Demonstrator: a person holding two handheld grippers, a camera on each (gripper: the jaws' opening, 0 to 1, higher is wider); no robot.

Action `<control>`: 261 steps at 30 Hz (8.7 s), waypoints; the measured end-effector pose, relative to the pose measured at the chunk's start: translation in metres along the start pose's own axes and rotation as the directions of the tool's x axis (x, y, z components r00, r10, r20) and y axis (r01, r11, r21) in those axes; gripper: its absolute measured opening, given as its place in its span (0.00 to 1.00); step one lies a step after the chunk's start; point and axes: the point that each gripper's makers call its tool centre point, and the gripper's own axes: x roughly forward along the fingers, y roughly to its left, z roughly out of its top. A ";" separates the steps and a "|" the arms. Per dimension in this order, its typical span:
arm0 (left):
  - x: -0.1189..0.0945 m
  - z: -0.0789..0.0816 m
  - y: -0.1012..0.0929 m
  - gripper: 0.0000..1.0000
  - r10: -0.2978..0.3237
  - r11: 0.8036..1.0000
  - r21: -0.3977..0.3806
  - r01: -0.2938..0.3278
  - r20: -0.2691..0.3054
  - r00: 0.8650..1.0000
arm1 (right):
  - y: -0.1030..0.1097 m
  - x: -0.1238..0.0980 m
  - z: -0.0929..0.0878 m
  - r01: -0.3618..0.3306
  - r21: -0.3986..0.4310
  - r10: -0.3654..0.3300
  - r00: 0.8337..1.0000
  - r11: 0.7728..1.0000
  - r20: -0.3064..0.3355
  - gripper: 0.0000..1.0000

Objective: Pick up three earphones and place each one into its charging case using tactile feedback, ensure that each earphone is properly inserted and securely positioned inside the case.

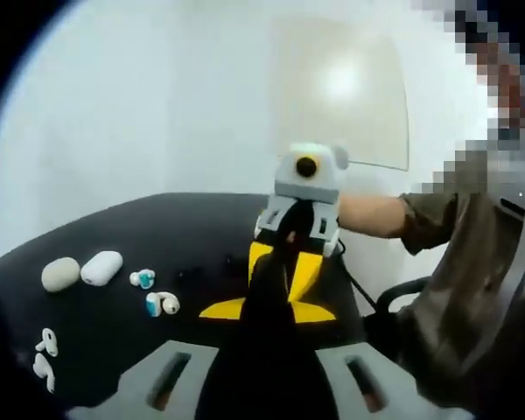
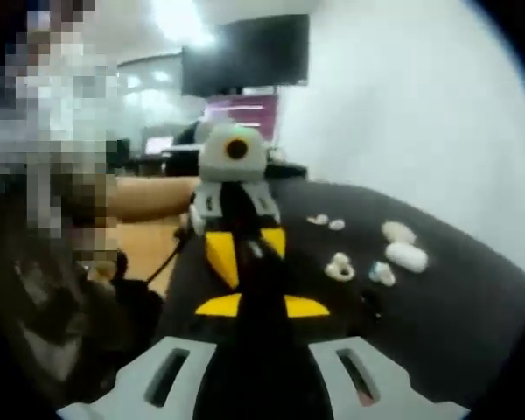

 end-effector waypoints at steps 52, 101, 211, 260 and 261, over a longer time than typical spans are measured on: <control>0.005 -0.002 -0.008 0.14 -0.066 0.998 0.012 0.066 -0.016 0.998 | -0.022 -0.013 0.048 -0.123 0.182 0.060 0.946 0.975 0.319 0.14; 0.003 -0.002 0.008 0.14 0.030 0.997 0.068 -0.030 -0.001 1.000 | -0.108 -0.008 0.010 0.154 0.146 -0.109 0.954 0.977 -0.278 0.16; -0.001 -0.003 0.007 0.15 0.021 0.999 0.026 -0.021 -0.003 1.000 | -0.006 0.028 0.067 0.551 -0.613 -0.480 0.825 0.566 0.299 0.13; -0.001 -0.003 0.007 0.15 0.026 0.999 0.029 -0.026 -0.008 1.000 | -0.031 -0.019 -0.003 0.509 -0.097 -0.516 0.853 0.855 -0.075 0.22; -0.001 -0.003 0.007 0.15 0.026 0.999 0.028 -0.025 -0.008 1.000 | -0.029 -0.019 -0.001 0.497 -0.068 -0.501 0.863 0.865 -0.061 0.22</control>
